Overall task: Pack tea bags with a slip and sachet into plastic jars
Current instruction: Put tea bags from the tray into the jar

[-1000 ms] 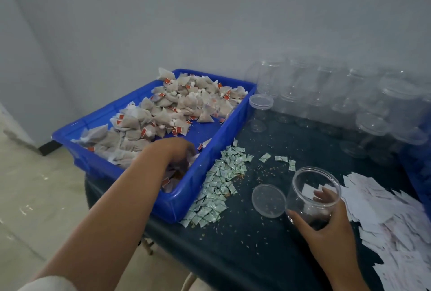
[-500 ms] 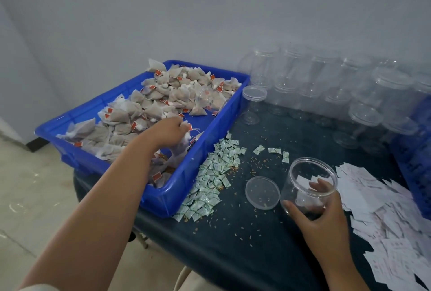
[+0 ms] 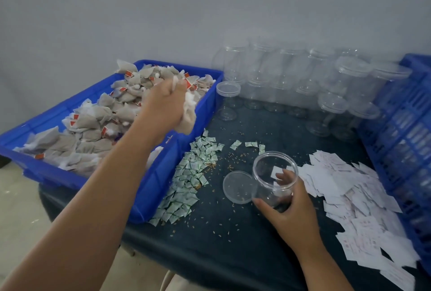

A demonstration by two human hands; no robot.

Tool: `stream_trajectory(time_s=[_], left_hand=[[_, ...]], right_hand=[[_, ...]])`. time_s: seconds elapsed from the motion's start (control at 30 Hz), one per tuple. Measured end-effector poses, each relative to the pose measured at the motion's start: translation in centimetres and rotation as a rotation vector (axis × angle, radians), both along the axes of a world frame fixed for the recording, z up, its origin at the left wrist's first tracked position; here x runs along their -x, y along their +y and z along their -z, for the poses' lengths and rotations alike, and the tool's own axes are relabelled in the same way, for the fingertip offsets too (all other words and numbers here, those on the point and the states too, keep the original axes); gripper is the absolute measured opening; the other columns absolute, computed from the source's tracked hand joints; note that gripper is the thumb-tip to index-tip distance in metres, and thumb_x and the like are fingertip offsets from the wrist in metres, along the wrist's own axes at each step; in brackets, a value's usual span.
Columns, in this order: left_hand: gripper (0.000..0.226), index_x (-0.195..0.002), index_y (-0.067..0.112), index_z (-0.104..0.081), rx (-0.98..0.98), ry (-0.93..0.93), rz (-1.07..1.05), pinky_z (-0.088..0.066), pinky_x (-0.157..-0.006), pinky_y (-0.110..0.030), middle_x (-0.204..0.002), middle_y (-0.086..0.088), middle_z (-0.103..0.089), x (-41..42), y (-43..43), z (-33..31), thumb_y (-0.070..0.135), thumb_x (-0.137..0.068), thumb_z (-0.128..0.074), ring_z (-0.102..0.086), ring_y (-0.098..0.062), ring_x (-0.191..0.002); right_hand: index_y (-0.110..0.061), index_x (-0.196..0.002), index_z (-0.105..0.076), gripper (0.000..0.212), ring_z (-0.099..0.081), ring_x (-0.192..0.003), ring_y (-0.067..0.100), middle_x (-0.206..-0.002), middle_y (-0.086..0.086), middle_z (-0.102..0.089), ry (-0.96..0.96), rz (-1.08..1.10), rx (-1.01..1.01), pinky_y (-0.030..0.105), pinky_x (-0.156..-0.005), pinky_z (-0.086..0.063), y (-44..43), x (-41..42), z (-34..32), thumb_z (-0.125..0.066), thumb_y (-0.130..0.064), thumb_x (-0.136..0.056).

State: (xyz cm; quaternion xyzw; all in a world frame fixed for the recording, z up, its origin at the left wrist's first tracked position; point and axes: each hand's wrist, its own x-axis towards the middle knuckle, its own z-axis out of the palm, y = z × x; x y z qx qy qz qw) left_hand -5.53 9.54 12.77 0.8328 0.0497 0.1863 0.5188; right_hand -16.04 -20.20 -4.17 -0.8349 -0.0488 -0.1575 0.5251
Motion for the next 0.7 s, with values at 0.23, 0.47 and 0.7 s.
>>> stream_trajectory(time_s=[0.23, 0.47, 0.7], left_hand=[[0.044, -0.087, 0.015, -0.061, 0.248, 0.016, 0.272, -0.051, -0.067, -0.031, -0.071, 0.009, -0.060, 3.0, -12.1, 1.2, 0.053, -0.106, -0.048, -0.057, -0.007, -0.068], [0.021, -0.095, 0.031, -0.059, -0.294, 0.125, 0.587, -0.050, -0.068, -0.026, -0.089, 0.011, -0.067, 4.4, -15.0, 3.7, 0.043, -0.108, -0.049, -0.066, -0.003, -0.077], [0.036, -0.075, 0.033, -0.066, -0.461, 0.087, 0.458, -0.053, -0.060, -0.020, -0.075, 0.021, -0.069, 3.8, -13.8, 4.0, 0.065, -0.079, -0.079, -0.064, 0.003, -0.073]], right_hand=[[-0.038, -0.142, -0.051, 0.090, -0.069, -0.100, 0.001, -0.121, -0.021, -0.069, 0.009, 0.001, 0.070, 0.017, -0.083, -0.057, -0.3, 0.0, 0.5, -0.095, -0.060, -0.066], [-0.056, -0.131, -0.047, 0.077, -0.069, -0.105, 0.003, -0.122, -0.025, -0.067, -0.026, 0.029, 0.058, 0.031, -0.084, -0.061, -0.5, -0.2, 0.6, -0.089, -0.070, -0.067], [-0.066, -0.132, -0.044, 0.081, -0.069, -0.112, 0.000, -0.127, -0.028, -0.067, -0.064, 0.023, 0.017, 0.016, -0.086, -0.056, -0.5, -0.2, 0.5, -0.091, -0.066, -0.066]])
